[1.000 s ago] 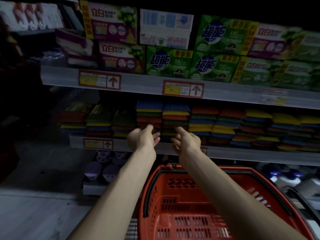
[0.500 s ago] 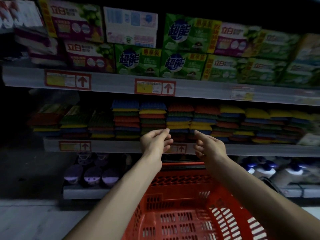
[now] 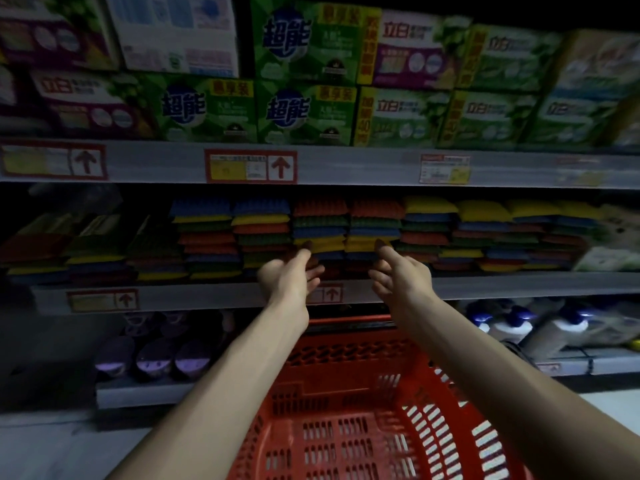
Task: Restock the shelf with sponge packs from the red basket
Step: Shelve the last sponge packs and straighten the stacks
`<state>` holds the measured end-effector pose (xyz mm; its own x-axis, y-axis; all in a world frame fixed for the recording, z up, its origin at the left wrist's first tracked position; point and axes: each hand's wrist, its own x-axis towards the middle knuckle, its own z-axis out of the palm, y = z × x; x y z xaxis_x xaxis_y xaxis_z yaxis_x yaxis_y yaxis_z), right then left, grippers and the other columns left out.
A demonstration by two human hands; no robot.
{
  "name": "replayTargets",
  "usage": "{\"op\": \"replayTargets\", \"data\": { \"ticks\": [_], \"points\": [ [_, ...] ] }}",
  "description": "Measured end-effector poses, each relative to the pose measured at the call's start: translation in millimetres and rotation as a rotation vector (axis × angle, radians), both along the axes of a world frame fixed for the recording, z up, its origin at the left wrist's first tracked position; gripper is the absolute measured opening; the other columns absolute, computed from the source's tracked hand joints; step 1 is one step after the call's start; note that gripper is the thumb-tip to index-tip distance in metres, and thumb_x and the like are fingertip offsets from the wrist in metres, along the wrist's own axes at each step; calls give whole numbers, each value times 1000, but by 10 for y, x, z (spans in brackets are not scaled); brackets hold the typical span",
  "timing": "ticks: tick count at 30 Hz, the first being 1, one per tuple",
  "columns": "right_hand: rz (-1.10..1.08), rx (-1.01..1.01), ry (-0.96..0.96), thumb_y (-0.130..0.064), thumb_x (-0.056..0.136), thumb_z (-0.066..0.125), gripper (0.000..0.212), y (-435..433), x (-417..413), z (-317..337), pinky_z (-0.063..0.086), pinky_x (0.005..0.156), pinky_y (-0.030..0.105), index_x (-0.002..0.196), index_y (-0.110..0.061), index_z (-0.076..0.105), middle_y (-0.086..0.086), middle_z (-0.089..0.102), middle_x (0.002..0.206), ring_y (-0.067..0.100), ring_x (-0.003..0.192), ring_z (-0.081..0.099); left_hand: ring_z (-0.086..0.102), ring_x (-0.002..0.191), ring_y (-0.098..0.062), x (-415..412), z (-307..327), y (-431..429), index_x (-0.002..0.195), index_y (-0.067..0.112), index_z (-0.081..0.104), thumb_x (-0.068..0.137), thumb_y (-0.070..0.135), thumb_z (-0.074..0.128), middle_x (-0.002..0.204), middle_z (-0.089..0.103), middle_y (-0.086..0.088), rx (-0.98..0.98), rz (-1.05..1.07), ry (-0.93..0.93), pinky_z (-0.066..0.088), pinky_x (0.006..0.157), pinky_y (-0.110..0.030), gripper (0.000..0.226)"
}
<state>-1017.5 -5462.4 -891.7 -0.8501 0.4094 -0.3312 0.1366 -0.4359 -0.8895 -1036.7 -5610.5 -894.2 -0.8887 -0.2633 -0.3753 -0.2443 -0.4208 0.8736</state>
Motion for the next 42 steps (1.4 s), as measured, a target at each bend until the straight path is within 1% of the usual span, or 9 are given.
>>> {"op": "replayTargets", "data": {
  "ticks": [4, 7, 14, 18, 21, 24, 29, 35, 42],
  "points": [
    [-35, 47, -8, -16, 98, 68, 61, -3, -57, -25, 47, 57, 27, 149, -1, 37, 6, 66, 75, 11, 73, 73, 75, 73, -19, -14, 5, 34, 86, 11, 52, 99, 5, 64, 96, 67, -9, 3, 17, 0, 60, 62, -30, 18],
    [-62, 60, -21, -13, 100, 64, 63, -8, -112, -49, 44, 49, 23, 153, 0, 33, 7, 62, 78, 15, 92, 71, 76, 73, -19, -7, 18, 56, 86, 10, 54, 99, 6, 64, 94, 68, -9, -18, 34, 6, 61, 64, -31, 17],
    [-80, 49, -37, -12, 101, 60, 36, 12, -166, -70, 40, 39, 18, 131, -18, 41, 6, 58, 76, 7, 49, 63, 75, 78, -23, -13, 15, 84, 82, 10, 57, 99, 5, 62, 86, 66, -5, -7, 53, 19, 60, 69, -34, 19],
    [-88, 83, -57, -11, 101, 61, 58, -1, -163, -51, 40, 38, 18, 152, 2, 36, 7, 59, 78, 10, 55, 63, 76, 79, -24, -10, 11, 111, 82, 11, 55, 99, 6, 62, 85, 64, -3, -19, 67, 20, 62, 77, -40, 20],
    [-77, 63, -35, -13, 101, 63, 50, 8, -115, -14, 41, 39, 18, 145, -9, 40, 6, 60, 76, 10, 59, 68, 74, 73, -21, 20, -8, 148, 80, 13, 52, 99, 7, 63, 83, 67, -6, -45, 64, 41, 61, 78, -41, 23],
    [-52, 66, -28, -12, 101, 63, 65, 82, -33, 2, 37, 35, 17, 155, -2, 30, 0, 55, 57, 2, 36, 55, 74, 71, -20, 68, -78, 214, 91, 12, 53, 99, 9, 65, 82, 72, -10, -60, 14, 69, 60, 74, -39, 14],
    [-55, 16, -16, -8, 103, 57, 21, 415, 102, 11, 21, 29, 18, 123, -5, 54, -9, 33, 38, 3, 26, 29, 76, 70, -17, 159, -133, 436, 90, 8, 72, 95, 21, 73, 81, 77, -8, -138, -118, 121, 60, 62, -28, 14],
    [-137, 21, -26, -16, 103, 60, 8, 701, 109, -2, 37, 34, 18, 100, -11, 55, -3, 49, 47, 6, 38, 52, 77, 82, -13, 266, -101, 724, 96, 17, 73, 97, 21, 70, 88, 78, -1, -159, -268, 261, 63, 80, -34, 6],
    [-182, 49, -43, -12, 100, 62, 63, 673, 8, -46, 45, 55, 24, 156, -7, 33, 6, 62, 73, 15, 66, 65, 76, 85, -10, 309, -120, 883, 102, 18, 75, 98, 21, 68, 91, 79, 1, -208, -348, 344, 60, 85, -36, 9]
  ]
}}
